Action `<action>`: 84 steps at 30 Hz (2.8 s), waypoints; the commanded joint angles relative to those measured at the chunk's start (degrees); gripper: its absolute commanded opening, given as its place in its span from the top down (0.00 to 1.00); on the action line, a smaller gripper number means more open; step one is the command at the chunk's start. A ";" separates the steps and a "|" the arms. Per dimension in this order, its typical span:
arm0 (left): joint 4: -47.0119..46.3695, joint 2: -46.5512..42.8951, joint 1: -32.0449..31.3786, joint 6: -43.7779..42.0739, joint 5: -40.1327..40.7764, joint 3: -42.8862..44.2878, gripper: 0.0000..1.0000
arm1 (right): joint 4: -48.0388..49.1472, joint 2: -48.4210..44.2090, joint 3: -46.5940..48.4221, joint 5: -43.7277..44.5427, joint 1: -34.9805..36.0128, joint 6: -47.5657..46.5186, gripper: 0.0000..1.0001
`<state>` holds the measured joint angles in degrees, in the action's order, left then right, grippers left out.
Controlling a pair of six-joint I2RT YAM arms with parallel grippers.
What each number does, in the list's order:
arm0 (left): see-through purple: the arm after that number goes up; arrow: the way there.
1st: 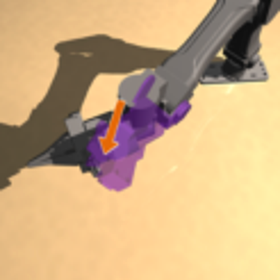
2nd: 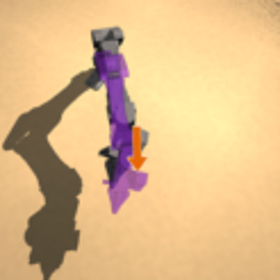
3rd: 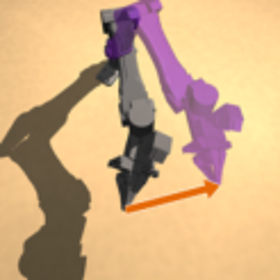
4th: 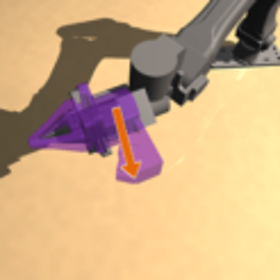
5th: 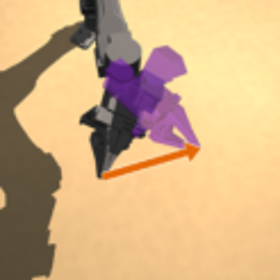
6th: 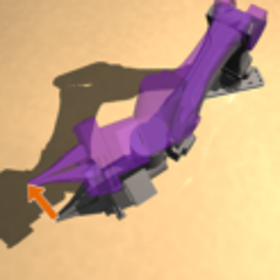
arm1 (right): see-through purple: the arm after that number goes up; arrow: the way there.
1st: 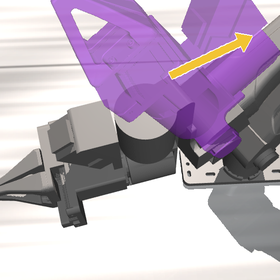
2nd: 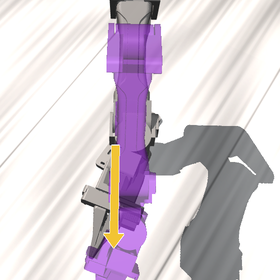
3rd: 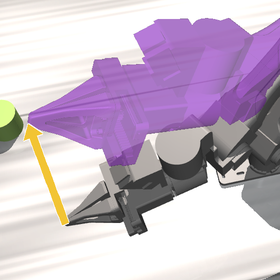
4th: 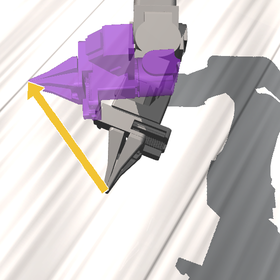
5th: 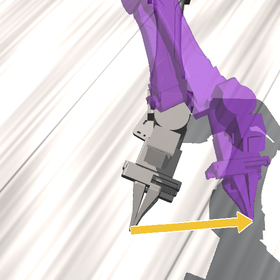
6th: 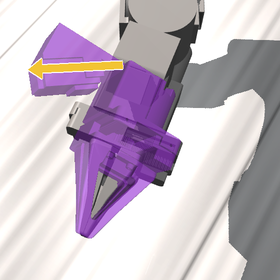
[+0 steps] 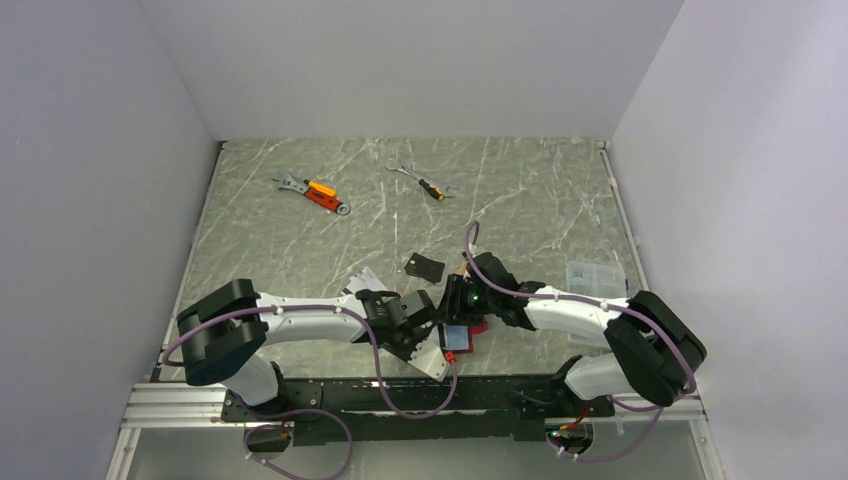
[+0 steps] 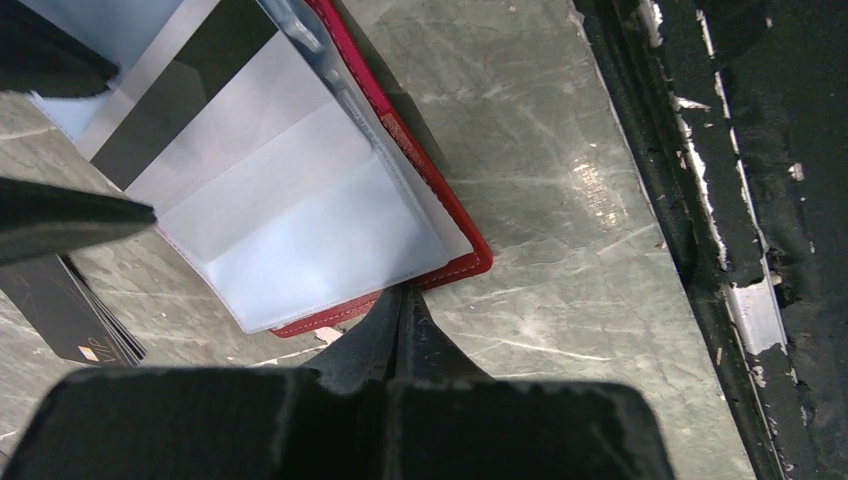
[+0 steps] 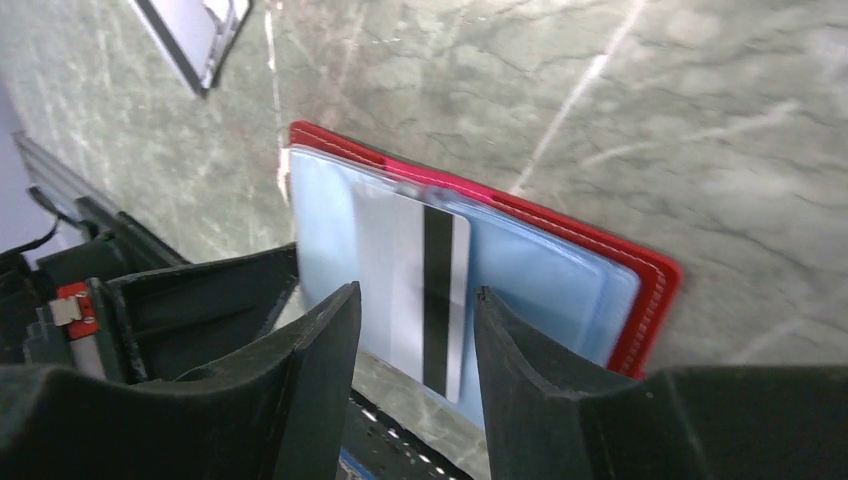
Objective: Put the credit cards into the card holder
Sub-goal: Insert the credit card into the card holder, then pick up the credit card from the center of the board.
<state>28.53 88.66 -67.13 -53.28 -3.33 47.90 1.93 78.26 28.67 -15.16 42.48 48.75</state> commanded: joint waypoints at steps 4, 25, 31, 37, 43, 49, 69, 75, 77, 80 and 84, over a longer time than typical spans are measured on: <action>-0.63 0.71 0.34 0.20 -0.53 -0.42 1.00 | -14.47 -2.72 2.73 5.54 0.60 -3.61 0.56; -1.84 0.55 0.34 0.69 -0.53 -0.38 1.00 | -11.34 7.18 10.69 5.22 8.48 -1.45 0.55; -2.06 -0.11 0.34 0.28 0.02 -0.97 1.00 | -14.78 0.53 7.76 5.91 5.83 -2.65 0.58; -1.85 -0.16 0.36 0.48 0.28 -0.63 1.00 | -12.78 4.38 8.73 5.08 6.17 -1.70 0.86; -2.38 -0.33 0.35 0.28 0.29 -0.96 1.00 | -9.75 6.99 9.12 4.53 7.32 -1.15 0.96; -2.26 0.11 0.34 0.53 0.11 -0.38 1.00 | -10.79 9.51 13.93 4.89 9.61 -2.01 0.98; 9.28 -11.22 6.96 2.48 -5.08 7.22 0.78 | -19.24 -2.36 14.04 5.15 2.03 -7.64 0.77; 10.19 -9.93 19.79 6.50 -13.82 15.62 0.64 | -20.85 -1.84 20.48 5.90 -6.59 -13.51 0.56; 8.23 -7.40 21.87 7.12 -13.81 17.25 0.63 | -20.66 1.03 23.77 4.99 -9.35 -15.78 0.51; 3.58 -3.50 23.56 6.59 -14.18 17.85 0.63 | -20.67 7.39 30.21 3.97 -12.08 -18.70 0.48; -1.77 1.08 23.64 3.18 -13.66 17.62 0.66 | -19.91 16.46 37.11 1.34 -14.13 -20.16 0.47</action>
<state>32.21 85.84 -43.46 -47.83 -14.57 64.99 -18.79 87.66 60.01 -10.68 29.71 32.47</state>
